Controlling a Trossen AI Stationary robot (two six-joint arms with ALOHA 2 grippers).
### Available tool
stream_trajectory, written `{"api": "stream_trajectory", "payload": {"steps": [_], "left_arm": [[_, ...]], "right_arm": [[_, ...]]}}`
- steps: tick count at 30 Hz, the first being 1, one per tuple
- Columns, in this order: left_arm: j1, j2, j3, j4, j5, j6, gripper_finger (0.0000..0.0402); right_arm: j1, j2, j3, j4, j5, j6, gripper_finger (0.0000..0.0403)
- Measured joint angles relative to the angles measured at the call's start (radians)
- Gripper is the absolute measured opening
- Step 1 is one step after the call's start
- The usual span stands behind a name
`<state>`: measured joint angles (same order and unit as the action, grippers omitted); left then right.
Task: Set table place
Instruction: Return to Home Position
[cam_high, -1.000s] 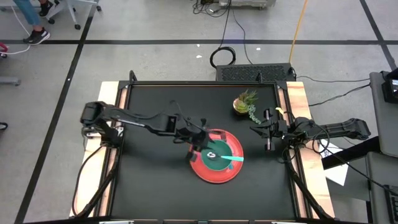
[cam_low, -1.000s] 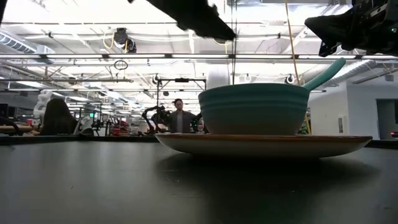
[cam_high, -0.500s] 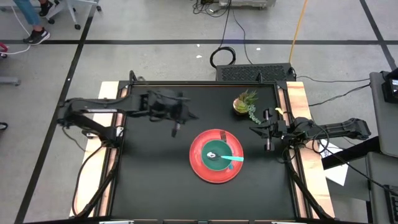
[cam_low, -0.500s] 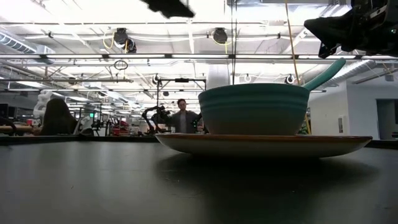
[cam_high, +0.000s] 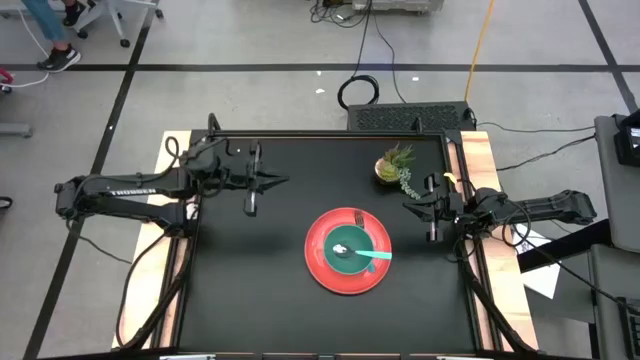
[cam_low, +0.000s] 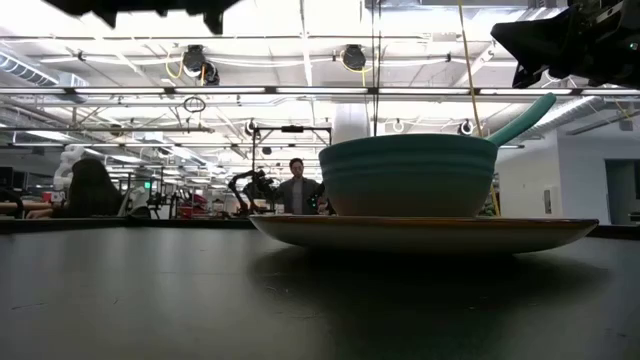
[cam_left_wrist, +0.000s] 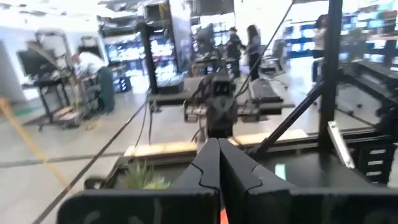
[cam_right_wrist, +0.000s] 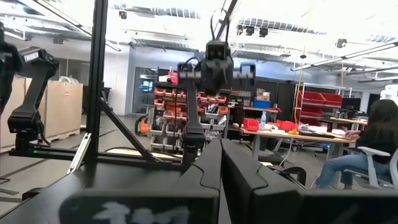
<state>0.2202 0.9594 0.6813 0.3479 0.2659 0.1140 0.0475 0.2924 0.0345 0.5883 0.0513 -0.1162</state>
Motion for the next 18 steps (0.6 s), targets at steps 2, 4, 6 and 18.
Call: {"api": "stream_trajectory", "payload": {"steps": [2,4,6,18], "left_arm": [[0.010,-0.007,-0.060,0.038,-0.023,-0.007,0.0001],[0.024,-0.006,-0.097,0.044,-0.031,0.002,0.0001],[0.036,-0.007,-0.131,0.047,-0.031,0.003,0.0001],[0.046,-0.389,-0.303,0.069,-0.162,-0.048,0.0000]], "right_arm": [[0.000,0.000,0.000,0.001,0.000,0.000,0.0000],[0.000,0.000,0.000,0.001,0.000,0.000,0.0000],[0.000,0.000,0.000,-0.002,0.000,0.000,0.0000],[0.000,0.000,0.000,-0.009,0.000,0.001,0.0000]]}}
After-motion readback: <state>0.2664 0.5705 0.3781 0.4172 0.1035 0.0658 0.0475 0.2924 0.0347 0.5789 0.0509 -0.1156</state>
